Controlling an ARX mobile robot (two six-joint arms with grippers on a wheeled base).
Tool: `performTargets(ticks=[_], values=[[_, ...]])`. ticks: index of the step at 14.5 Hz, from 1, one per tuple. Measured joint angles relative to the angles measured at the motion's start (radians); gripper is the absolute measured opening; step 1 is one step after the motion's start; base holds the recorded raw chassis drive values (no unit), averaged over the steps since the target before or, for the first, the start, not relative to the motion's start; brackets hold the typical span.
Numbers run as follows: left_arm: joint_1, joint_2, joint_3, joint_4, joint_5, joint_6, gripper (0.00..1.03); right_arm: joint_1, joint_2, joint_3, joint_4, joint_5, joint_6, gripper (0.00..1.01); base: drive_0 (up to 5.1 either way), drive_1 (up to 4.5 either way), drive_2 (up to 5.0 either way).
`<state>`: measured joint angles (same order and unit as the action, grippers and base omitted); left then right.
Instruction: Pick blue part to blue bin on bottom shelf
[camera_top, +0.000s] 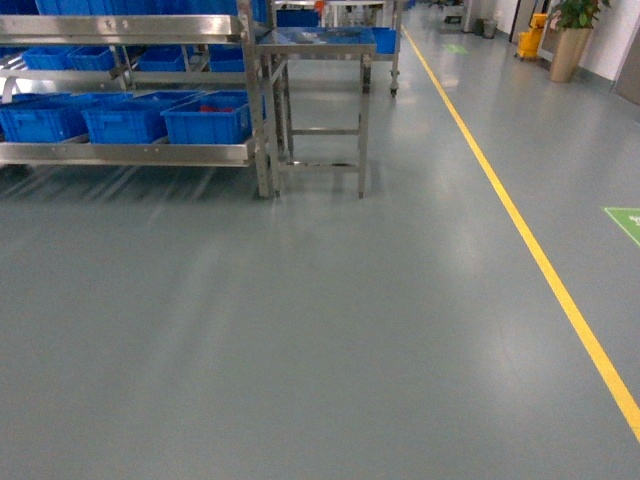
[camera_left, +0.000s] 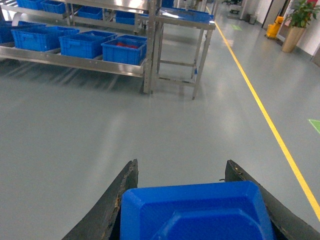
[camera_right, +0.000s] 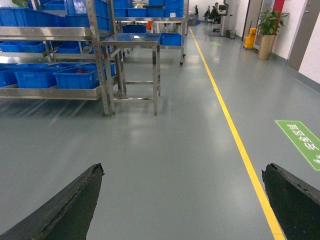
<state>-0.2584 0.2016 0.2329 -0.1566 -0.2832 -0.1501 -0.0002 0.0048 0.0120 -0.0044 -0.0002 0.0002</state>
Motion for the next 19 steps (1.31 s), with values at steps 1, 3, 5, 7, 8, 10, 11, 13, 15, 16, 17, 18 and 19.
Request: performTargets(ticks=[1, 3, 5, 7, 8, 10, 11, 13, 15, 16, 17, 18, 19], values=[[0.0, -0.001, 0.0, -0.001, 0.002, 0.0, 0.44, 0.0, 0.0, 0.0, -0.003, 0.0, 0.0, 0.98, 0.0, 3.82, -3.9], [0.0, -0.001, 0.0, -0.001, -0.003, 0.0, 0.44, 0.0, 0.0, 0.0, 0.0, 0.0, 0.0, 0.98, 0.0, 3.82, -3.9], [0.0, -0.001, 0.0, -0.001, 0.002, 0.0, 0.43, 0.0, 0.0, 0.0, 0.004, 0.0, 0.0, 0.98, 0.0, 3.86, -3.9], [0.0, 0.0, 0.0, -0.006, 0.002, 0.0, 0.43, 0.0, 0.0, 0.0, -0.002, 0.0, 0.0, 0.98, 0.0, 3.86, -3.9], [0.0, 0.0, 0.0, -0.006, 0.002, 0.0, 0.43, 0.0, 0.0, 0.0, -0.001, 0.0, 0.0, 0.98, 0.0, 3.87, -3.9], [0.0, 0.0, 0.0, -0.002, 0.002, 0.0, 0.43, 0.0, 0.0, 0.0, 0.002, 0.0, 0.0, 0.98, 0.0, 3.87, -3.9], [0.0, -0.001, 0.0, 0.0, 0.002, 0.0, 0.43, 0.0, 0.0, 0.0, 0.002, 0.0, 0.0, 0.98, 0.1, 3.92, -3.8], [0.0, -0.001, 0.0, -0.002, 0.003, 0.0, 0.43, 0.0, 0.0, 0.0, 0.002, 0.0, 0.0, 0.98, 0.1, 3.93, -3.8], [0.0, -0.001, 0.0, -0.001, 0.0, 0.0, 0.43, 0.0, 0.0, 0.0, -0.001, 0.0, 0.0, 0.98, 0.1, 3.93, -3.8], [0.0, -0.001, 0.0, -0.003, -0.001, 0.0, 0.43, 0.0, 0.0, 0.0, 0.0, 0.0, 0.0, 0.98, 0.1, 3.92, -3.8], [0.0, -0.001, 0.0, 0.0, 0.001, 0.0, 0.43, 0.0, 0.0, 0.0, 0.001, 0.0, 0.0, 0.98, 0.1, 3.95, -3.8], [0.0, -0.001, 0.0, -0.002, 0.0, 0.0, 0.43, 0.0, 0.0, 0.0, -0.002, 0.0, 0.0, 0.98, 0.0, 3.89, -3.8], [0.0, -0.001, 0.0, -0.002, -0.002, 0.0, 0.43, 0.0, 0.0, 0.0, 0.003, 0.0, 0.0, 0.98, 0.1, 3.92, -3.8]])
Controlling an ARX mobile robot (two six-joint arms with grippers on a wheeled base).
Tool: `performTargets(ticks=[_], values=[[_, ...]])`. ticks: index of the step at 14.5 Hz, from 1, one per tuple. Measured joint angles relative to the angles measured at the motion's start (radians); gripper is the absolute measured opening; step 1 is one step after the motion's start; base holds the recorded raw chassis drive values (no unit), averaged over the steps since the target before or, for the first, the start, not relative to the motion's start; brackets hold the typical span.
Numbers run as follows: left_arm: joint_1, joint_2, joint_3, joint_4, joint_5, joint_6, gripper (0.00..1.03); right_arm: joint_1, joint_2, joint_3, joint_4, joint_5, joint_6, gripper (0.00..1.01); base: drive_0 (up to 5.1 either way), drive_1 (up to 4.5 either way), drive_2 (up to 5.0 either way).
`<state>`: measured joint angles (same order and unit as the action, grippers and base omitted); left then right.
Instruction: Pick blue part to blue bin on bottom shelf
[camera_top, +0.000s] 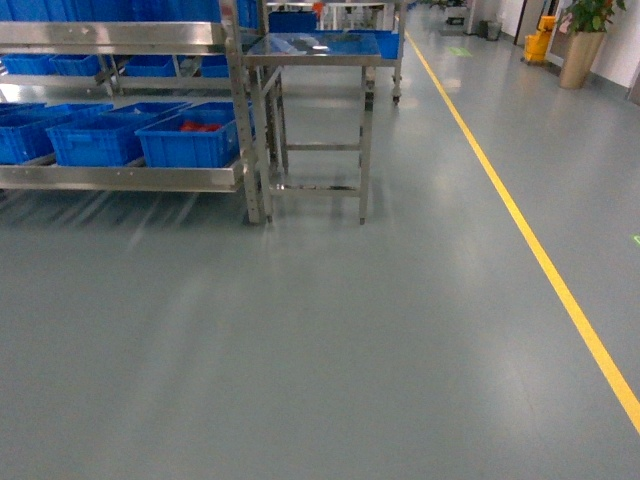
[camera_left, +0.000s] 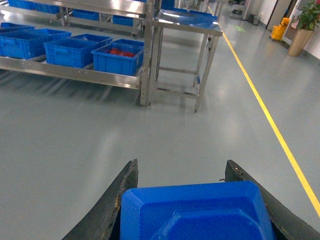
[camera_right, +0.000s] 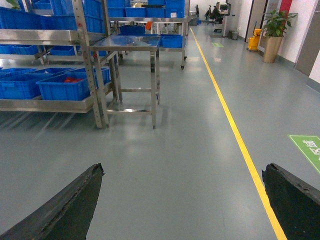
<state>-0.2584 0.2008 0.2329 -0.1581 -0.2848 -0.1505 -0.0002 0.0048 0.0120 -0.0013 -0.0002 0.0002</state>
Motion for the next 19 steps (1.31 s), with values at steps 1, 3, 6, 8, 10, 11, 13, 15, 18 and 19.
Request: performTargets(ticks=[1, 3, 6, 8, 10, 11, 13, 15, 18, 19], values=[[0.0, 0.0, 0.0, -0.001, 0.001, 0.0, 0.43, 0.0, 0.0, 0.0, -0.003, 0.0, 0.0, 0.98, 0.1, 3.92, -3.8], [0.0, 0.0, 0.0, -0.005, 0.0, 0.0, 0.43, 0.0, 0.0, 0.0, -0.003, 0.0, 0.0, 0.98, 0.0, 3.84, -3.9], [0.0, 0.0, 0.0, 0.001, 0.0, 0.0, 0.43, 0.0, 0.0, 0.0, 0.003, 0.0, 0.0, 0.98, -0.1, 3.76, -4.0], [0.0, 0.0, 0.0, 0.002, 0.004, 0.0, 0.43, 0.0, 0.0, 0.0, -0.001, 0.0, 0.0, 0.98, -0.1, 3.74, -4.0], [0.0, 0.001, 0.0, 0.0, 0.001, 0.0, 0.43, 0.0, 0.0, 0.0, -0.001, 0.0, 0.0, 0.98, 0.0, 3.88, -3.8], [0.0, 0.0, 0.0, 0.001, 0.003, 0.0, 0.43, 0.0, 0.0, 0.0, -0.006, 0.0, 0.0, 0.98, 0.0, 3.83, -3.9], [0.0, 0.0, 0.0, -0.002, 0.003, 0.0, 0.43, 0.0, 0.0, 0.0, -0.006, 0.0, 0.0, 0.98, 0.0, 3.89, -3.9], [0.0, 0.0, 0.0, -0.005, 0.0, 0.0, 0.43, 0.0, 0.0, 0.0, -0.001, 0.0, 0.0, 0.98, -0.1, 3.81, -3.9], [0.0, 0.0, 0.0, -0.002, 0.002, 0.0, 0.43, 0.0, 0.0, 0.0, -0.004, 0.0, 0.0, 0.98, 0.0, 3.85, -3.9], [0.0, 0.0, 0.0, 0.002, 0.001, 0.0, 0.43, 0.0, 0.0, 0.0, -0.005, 0.0, 0.0, 0.98, 0.1, 3.93, -3.8]])
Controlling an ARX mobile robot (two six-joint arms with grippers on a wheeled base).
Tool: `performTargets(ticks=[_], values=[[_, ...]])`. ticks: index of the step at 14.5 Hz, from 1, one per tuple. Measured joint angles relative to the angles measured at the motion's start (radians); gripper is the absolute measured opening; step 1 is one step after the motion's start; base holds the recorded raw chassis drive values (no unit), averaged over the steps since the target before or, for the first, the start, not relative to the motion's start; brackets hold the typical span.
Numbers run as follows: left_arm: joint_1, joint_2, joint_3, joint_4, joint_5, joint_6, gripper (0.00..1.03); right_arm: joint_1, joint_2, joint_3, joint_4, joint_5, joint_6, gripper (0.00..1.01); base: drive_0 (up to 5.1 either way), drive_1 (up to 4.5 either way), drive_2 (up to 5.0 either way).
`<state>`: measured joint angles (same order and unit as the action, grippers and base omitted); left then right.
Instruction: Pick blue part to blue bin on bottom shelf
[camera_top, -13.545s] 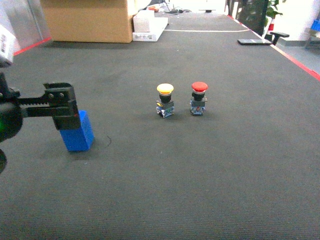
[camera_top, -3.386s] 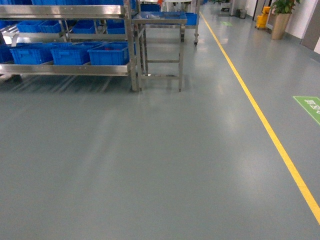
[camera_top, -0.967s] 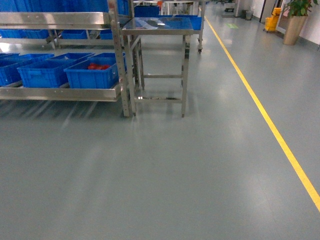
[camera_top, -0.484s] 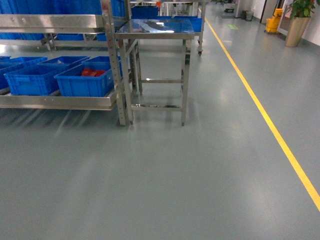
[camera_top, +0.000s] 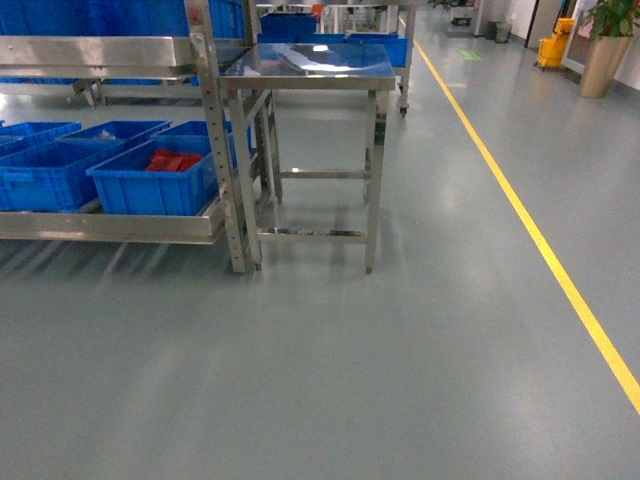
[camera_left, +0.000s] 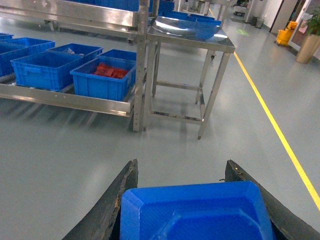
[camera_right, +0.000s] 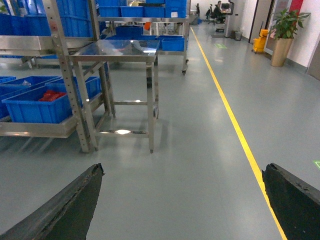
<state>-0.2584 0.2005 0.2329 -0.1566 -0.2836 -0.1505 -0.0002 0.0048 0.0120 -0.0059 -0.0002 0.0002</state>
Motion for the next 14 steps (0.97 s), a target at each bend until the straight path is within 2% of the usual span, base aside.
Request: performTargets(ticks=[14], values=[[0.0, 0.0, 0.0, 0.0, -0.001, 0.0, 0.43, 0.0, 0.0, 0.0, 0.006, 0.0, 0.0, 0.98, 0.1, 3.96, -3.8]])
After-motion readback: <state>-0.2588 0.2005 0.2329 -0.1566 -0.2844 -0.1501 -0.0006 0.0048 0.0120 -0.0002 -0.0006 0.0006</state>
